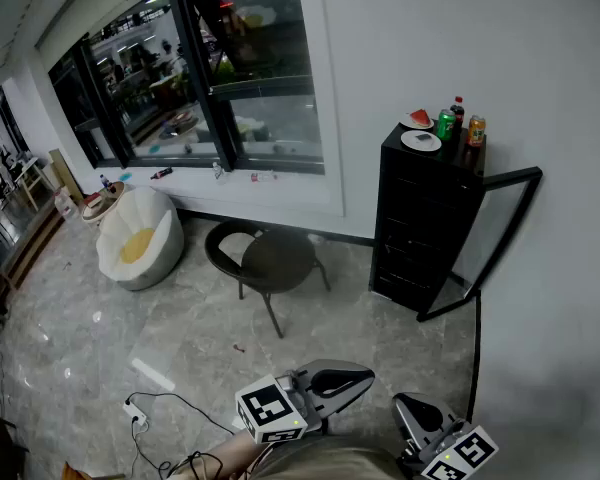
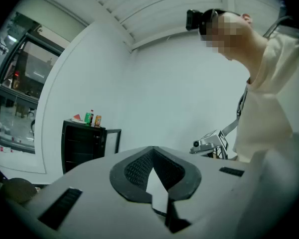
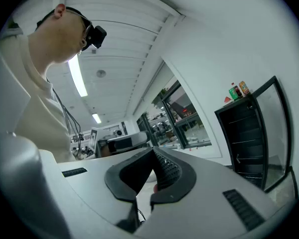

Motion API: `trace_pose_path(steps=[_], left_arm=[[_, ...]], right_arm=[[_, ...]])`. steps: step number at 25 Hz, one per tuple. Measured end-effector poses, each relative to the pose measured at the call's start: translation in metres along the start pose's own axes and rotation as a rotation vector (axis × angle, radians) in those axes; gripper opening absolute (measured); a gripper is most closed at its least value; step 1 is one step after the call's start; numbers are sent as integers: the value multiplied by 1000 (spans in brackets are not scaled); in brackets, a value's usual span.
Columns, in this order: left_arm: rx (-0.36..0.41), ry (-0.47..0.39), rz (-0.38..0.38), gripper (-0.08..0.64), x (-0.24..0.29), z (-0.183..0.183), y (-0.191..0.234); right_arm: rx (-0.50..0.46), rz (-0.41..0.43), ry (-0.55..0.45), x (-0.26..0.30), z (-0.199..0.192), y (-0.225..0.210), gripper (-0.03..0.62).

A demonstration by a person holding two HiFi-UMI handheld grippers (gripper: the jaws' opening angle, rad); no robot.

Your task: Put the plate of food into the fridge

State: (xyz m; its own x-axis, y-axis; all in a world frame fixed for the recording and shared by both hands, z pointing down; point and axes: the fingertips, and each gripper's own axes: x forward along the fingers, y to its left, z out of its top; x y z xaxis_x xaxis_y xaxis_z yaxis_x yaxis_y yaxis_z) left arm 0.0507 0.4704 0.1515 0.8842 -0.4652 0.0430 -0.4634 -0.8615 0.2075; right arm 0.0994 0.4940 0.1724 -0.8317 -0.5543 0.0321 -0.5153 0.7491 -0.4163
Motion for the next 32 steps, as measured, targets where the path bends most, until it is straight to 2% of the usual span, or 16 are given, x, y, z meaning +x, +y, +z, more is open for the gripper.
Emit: trace_pose_path(steps=[3, 7, 16, 24, 32], left_arm=[[23, -37, 17, 9, -3, 11, -1], [117, -32, 57, 9, -3, 18, 18], [52, -30, 77, 9, 3, 14, 28], [28, -64, 131, 9, -24, 11, 61], [35, -89, 117, 9, -47, 17, 89]], right_arm=[[-52, 23, -20, 2, 1, -2, 20], [-82, 66, -29, 23, 10, -10, 20], [-59, 24, -12, 17, 13, -15, 20], [-40, -11, 22, 36, 2, -12, 20], [-65, -8, 58, 73, 1, -4, 20]])
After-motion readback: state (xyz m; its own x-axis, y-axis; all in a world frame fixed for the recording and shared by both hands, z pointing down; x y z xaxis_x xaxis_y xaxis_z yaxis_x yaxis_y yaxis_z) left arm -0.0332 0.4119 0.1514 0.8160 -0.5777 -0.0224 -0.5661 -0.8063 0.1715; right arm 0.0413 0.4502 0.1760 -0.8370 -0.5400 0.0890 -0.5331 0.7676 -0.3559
